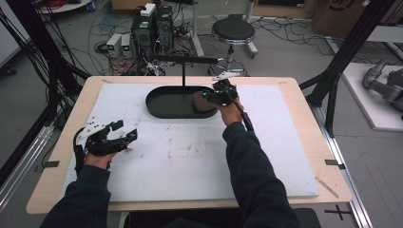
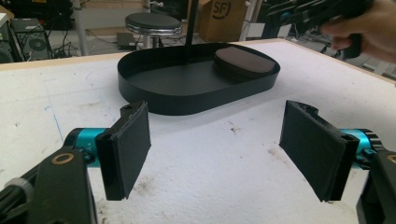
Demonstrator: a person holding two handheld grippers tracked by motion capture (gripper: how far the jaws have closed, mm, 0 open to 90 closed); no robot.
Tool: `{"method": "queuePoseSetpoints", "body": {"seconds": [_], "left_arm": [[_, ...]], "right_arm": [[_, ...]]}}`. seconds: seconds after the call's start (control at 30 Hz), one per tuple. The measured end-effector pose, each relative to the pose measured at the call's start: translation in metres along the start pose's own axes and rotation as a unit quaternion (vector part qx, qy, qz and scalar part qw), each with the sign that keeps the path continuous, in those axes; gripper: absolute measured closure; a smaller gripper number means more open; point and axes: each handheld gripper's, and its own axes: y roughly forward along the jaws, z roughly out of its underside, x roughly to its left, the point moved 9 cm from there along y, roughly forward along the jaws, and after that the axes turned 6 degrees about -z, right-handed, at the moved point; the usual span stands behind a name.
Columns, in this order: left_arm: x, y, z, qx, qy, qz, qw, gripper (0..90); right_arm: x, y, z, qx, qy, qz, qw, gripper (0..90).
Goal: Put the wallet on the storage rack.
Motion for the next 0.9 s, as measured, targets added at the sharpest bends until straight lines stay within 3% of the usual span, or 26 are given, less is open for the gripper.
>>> {"method": "queuePoseSetpoints", "body": {"seconds": [0.07, 0.1, 0.17, 0.2, 0.23, 0.27, 0.33, 0.37, 0.47, 0.67, 0.9], "left_arm": [[0.0, 0.0, 0.0, 0.0, -0.005, 0.001, 1.0, 24.4], [0.0, 0.0, -0.001, -0.005, -0.011, 0.001, 0.9999, 24.4], [0.001, -0.001, -0.004, -0.011, -0.017, -0.004, 0.9998, 24.0], [0.001, -0.001, -0.006, -0.015, -0.02, -0.006, 0.9997, 23.7], [0.001, -0.001, -0.008, -0.018, -0.021, -0.008, 0.9996, 23.1], [0.002, 0.0, -0.009, -0.019, -0.023, -0.01, 0.9995, 22.4], [0.004, 0.0, -0.012, -0.022, -0.026, -0.017, 0.9993, 20.3], [0.005, 0.0, -0.012, -0.023, -0.027, -0.018, 0.9992, 19.9], [0.007, 0.001, -0.013, -0.024, -0.029, -0.022, 0.999, 19.9], [0.004, 0.0, -0.013, -0.023, -0.02, -0.02, 0.9993, 19.9], [0.003, -0.002, -0.013, -0.025, -0.013, -0.022, 0.9994, 20.0]], "right_arm": [[0.0, -0.019, 0.0, -0.022, -0.011, -0.005, 0.9997, 46.9], [0.0, -0.028, 0.003, -0.024, -0.011, -0.015, 0.9995, 45.3], [-0.002, -0.043, 0.012, -0.003, -0.003, -0.031, 0.9995, 40.2], [-0.002, -0.052, 0.016, -0.016, -0.004, -0.035, 0.9992, 41.4], [-0.002, -0.062, 0.02, -0.032, -0.013, -0.03, 0.999, 41.0], [-0.004, -0.07, 0.025, -0.027, -0.014, -0.028, 0.9991, 38.7], [-0.005, -0.086, 0.036, -0.036, -0.001, -0.035, 0.9987, 39.3], [-0.007, -0.092, 0.042, -0.023, 0.008, -0.035, 0.9991, 36.8], [-0.009, -0.111, 0.059, -0.04, 0.01, -0.037, 0.9984, 35.0], [-0.015, -0.138, 0.096, -0.047, 0.036, -0.023, 0.998, 22.9], [-0.009, -0.153, 0.122, -0.053, 0.019, -0.017, 0.9983, 21.3]]}}
